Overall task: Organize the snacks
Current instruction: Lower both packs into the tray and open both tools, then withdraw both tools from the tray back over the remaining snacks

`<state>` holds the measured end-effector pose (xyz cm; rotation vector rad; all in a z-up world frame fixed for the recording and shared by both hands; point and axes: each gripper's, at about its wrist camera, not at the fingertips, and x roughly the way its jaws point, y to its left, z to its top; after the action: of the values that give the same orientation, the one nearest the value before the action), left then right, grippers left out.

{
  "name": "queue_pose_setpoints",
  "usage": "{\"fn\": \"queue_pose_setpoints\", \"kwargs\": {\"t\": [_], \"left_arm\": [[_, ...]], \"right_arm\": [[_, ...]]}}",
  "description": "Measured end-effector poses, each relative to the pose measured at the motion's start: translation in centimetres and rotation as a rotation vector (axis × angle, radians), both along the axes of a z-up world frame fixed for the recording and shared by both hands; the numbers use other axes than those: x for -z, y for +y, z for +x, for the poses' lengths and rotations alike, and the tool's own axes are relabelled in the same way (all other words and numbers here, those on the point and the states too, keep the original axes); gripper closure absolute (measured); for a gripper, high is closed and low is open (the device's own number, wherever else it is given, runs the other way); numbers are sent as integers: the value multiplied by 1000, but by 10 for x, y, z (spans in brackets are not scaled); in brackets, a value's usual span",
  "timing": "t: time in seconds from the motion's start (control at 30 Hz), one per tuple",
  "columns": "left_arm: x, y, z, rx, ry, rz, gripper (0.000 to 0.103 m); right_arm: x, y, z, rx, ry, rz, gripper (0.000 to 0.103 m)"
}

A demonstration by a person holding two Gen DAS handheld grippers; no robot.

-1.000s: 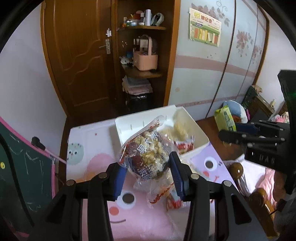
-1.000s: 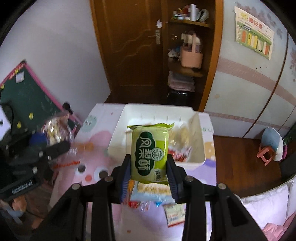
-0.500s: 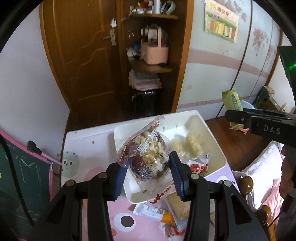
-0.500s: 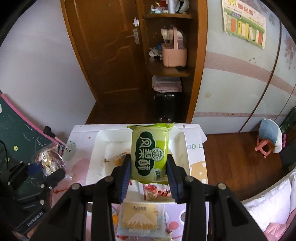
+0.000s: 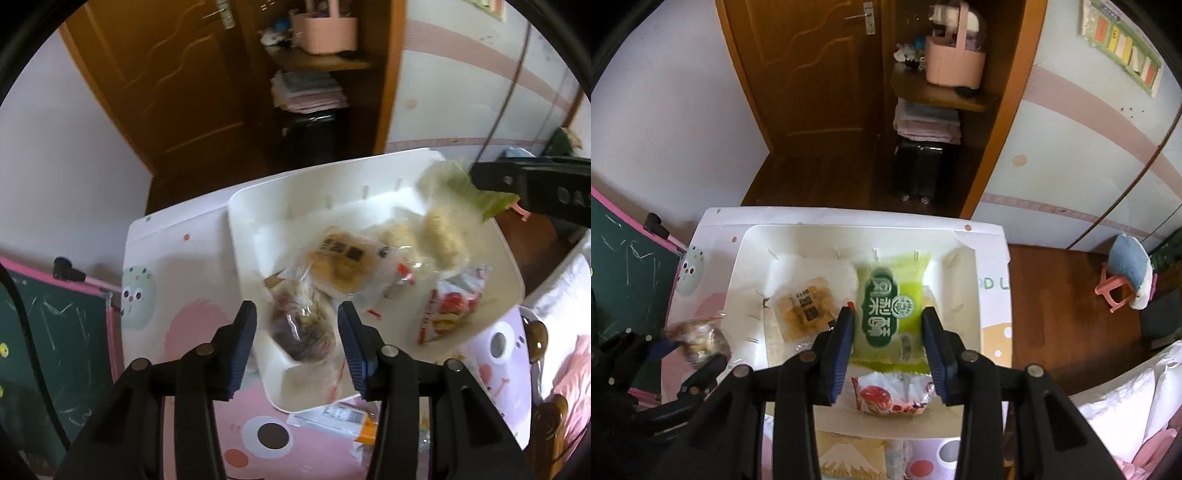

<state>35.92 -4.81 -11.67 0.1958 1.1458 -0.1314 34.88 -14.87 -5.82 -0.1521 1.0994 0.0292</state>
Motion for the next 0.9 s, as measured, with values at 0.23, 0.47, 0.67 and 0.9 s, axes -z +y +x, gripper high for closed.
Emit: {"fn": "queue_pose_setpoints", "kwargs": {"t": [0.23, 0.47, 0.67, 0.9], "left_arm": [[-12, 25, -2, -91, -26, -49, 25], [-34, 34, -20, -100, -61, -77, 25], [-59, 35, -43, -72, -100, -110, 25], [-87, 40, -76, -23, -147, -150, 25]], "right_arm": [[1, -1, -1, 13, 12, 39, 55], [-14, -4, -22, 17, -6, 63, 55], [-35, -2, -50, 20, -50, 51, 55], [-61, 3, -97, 34, -111, 52, 55]]}}
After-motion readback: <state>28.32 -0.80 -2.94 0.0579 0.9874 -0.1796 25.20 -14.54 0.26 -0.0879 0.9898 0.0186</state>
